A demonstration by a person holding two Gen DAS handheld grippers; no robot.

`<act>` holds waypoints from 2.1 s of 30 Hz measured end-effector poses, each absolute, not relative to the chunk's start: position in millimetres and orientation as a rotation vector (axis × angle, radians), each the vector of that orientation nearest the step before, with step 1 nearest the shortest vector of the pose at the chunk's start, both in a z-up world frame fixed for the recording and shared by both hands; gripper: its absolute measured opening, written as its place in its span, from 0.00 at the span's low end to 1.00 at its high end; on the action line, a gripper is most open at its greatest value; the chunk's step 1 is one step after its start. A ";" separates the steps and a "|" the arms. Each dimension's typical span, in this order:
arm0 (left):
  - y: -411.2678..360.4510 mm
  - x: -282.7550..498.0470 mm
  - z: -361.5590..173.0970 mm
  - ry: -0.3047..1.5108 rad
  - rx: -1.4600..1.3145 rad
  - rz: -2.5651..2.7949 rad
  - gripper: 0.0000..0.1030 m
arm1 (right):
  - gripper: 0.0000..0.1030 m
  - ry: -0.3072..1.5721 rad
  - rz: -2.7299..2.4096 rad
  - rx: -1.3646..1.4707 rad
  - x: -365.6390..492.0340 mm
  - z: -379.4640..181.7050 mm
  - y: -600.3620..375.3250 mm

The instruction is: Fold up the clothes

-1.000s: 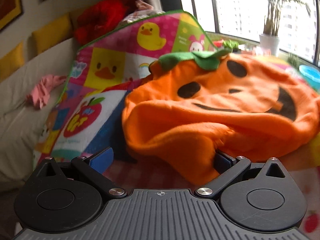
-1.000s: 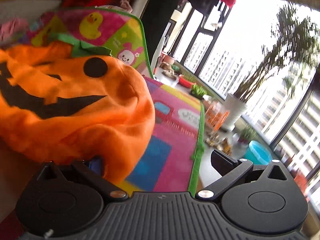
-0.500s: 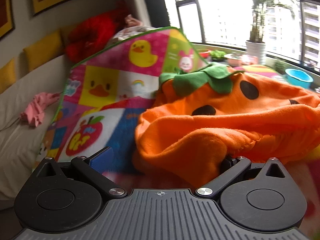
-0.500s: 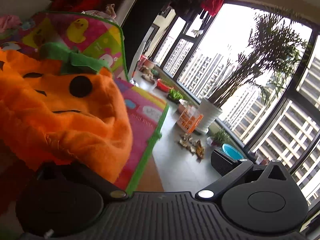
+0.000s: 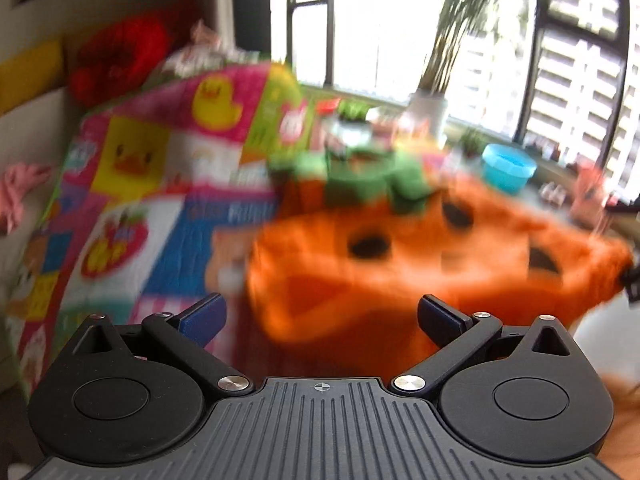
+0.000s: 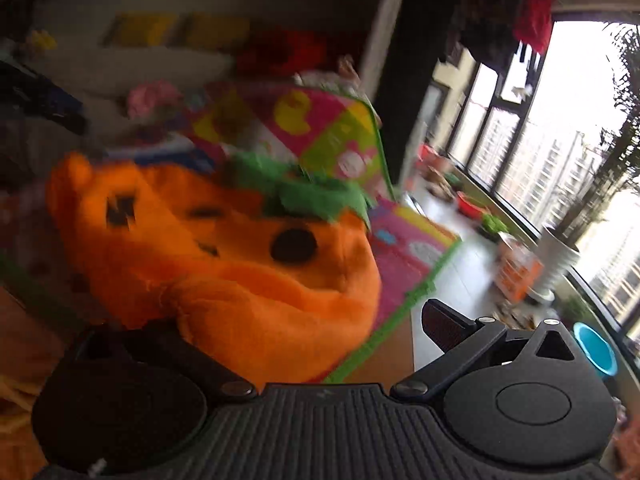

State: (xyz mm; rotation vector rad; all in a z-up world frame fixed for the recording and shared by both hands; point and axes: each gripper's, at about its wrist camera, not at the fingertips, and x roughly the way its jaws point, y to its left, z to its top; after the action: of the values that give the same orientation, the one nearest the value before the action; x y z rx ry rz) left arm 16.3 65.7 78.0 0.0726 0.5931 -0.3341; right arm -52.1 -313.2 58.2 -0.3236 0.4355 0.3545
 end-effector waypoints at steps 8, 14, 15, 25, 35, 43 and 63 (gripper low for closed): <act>27.5 108.5 63.8 0.665 -0.176 -0.505 1.00 | 1.00 0.501 0.316 -0.281 -30.7 85.0 -343.8; -3.8 167.5 -10.4 0.912 -0.170 -0.498 1.00 | 1.00 0.551 0.376 -0.260 -64.6 62.2 -345.4; -3.4 172.6 -17.1 0.931 -0.171 -0.489 1.00 | 1.00 0.558 0.394 -0.240 -69.9 59.9 -344.7; 2.1 170.4 -29.1 0.928 -0.150 -0.509 1.00 | 1.00 0.363 0.383 0.227 -18.7 107.0 -381.8; 41.1 196.0 4.9 0.835 -0.362 -0.473 1.00 | 1.00 0.691 0.391 0.214 197.8 41.3 -294.2; 40.4 267.7 0.9 0.885 -0.431 -0.461 1.00 | 1.00 0.890 0.393 0.428 276.7 -18.5 -289.1; 13.7 345.0 -41.6 0.965 -0.524 -0.544 0.67 | 0.78 0.852 0.367 0.019 357.4 -3.4 -265.0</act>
State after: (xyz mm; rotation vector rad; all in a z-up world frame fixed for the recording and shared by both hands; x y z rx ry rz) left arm 345.0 13.7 -41.6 -0.5239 0.9651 -0.5445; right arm 357.4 -265.0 -3.4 0.0193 0.8521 0.3674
